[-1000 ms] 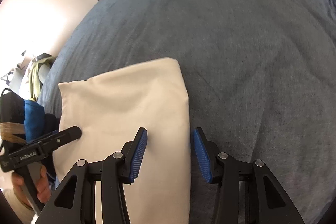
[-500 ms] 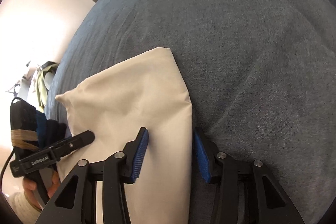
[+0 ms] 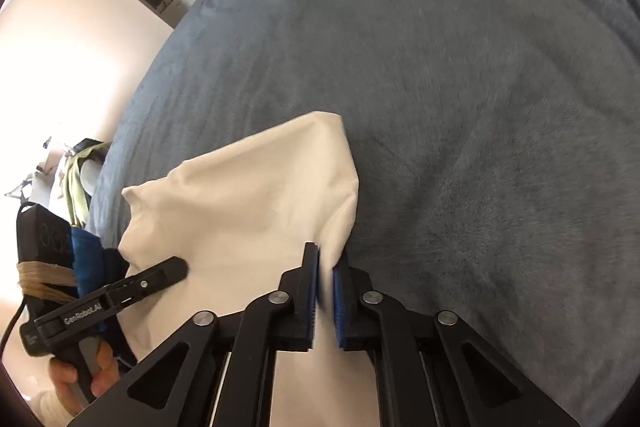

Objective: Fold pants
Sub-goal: 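Grasp the folded pants with the right gripper while the left gripper grasps too, lift, then carry the pants onto the blue clothes stack and open both grippers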

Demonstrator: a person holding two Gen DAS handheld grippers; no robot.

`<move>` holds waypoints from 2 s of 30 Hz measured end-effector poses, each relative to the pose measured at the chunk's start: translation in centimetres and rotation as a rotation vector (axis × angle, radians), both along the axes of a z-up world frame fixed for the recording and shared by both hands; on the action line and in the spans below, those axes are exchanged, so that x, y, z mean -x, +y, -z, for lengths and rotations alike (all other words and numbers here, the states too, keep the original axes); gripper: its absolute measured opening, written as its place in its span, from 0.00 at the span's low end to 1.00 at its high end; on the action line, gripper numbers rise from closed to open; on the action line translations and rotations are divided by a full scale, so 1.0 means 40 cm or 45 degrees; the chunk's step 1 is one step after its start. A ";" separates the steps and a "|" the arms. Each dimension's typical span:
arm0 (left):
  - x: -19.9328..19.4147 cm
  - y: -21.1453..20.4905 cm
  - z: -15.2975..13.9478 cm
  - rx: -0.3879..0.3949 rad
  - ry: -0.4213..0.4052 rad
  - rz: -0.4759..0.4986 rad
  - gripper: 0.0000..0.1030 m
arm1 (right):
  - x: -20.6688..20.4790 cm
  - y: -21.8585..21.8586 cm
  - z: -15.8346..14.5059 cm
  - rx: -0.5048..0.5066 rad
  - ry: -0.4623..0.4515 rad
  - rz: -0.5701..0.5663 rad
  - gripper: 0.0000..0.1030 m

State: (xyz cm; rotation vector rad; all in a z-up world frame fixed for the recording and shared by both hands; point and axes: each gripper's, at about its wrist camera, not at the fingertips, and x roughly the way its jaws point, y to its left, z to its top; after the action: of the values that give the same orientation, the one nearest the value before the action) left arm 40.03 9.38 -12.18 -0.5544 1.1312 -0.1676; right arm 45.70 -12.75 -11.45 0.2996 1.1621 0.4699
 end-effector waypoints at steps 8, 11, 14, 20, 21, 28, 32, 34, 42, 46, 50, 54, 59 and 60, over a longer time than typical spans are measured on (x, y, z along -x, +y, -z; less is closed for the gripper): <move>0.043 -0.002 -0.094 0.011 -0.101 0.024 0.20 | 0.058 -0.022 -0.119 0.003 -0.093 0.051 0.07; 0.063 0.002 -0.141 0.026 -0.152 0.025 0.20 | 0.085 -0.024 -0.176 0.001 -0.139 0.065 0.07; 0.090 0.011 -0.177 0.022 -0.200 0.027 0.20 | 0.107 -0.022 -0.226 0.002 -0.189 0.069 0.07; 0.150 0.051 -0.252 0.052 -0.259 -0.012 0.20 | 0.153 -0.008 -0.323 0.017 -0.270 0.039 0.07; 0.159 0.058 -0.266 0.052 -0.269 -0.016 0.20 | 0.162 -0.004 -0.341 0.023 -0.286 0.029 0.07; 0.239 0.125 -0.388 0.006 -0.381 -0.041 0.20 | 0.224 0.066 -0.448 0.015 -0.372 -0.021 0.07; 0.286 0.190 -0.451 -0.004 -0.423 -0.087 0.20 | 0.255 0.125 -0.513 0.010 -0.422 -0.061 0.07; 0.306 0.216 -0.479 -0.018 -0.435 -0.105 0.20 | 0.269 0.159 -0.541 0.003 -0.440 -0.090 0.07; 0.397 0.377 -0.603 -0.140 -0.473 -0.189 0.20 | 0.319 0.310 -0.628 -0.073 -0.503 -0.204 0.07; 0.426 0.456 -0.660 -0.233 -0.466 -0.224 0.20 | 0.333 0.392 -0.640 -0.156 -0.497 -0.241 0.07; 0.459 0.532 -0.724 -0.350 -0.480 -0.255 0.20 | 0.341 0.470 -0.652 -0.264 -0.474 -0.275 0.07; 0.480 0.604 -0.755 -0.410 -0.458 -0.282 0.20 | 0.345 0.549 -0.663 -0.345 -0.444 -0.319 0.07; 0.459 0.687 -0.736 -0.447 -0.344 -0.232 0.20 | 0.356 0.635 -0.647 -0.370 -0.403 -0.361 0.07; 0.447 0.702 -0.718 -0.449 -0.311 -0.216 0.20 | 0.356 0.646 -0.632 -0.371 -0.380 -0.358 0.07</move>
State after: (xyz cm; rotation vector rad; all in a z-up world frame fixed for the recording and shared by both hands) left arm 22.16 37.47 16.56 -0.3029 0.8466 0.1088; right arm 31.45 13.09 13.83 0.3061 0.8452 0.9038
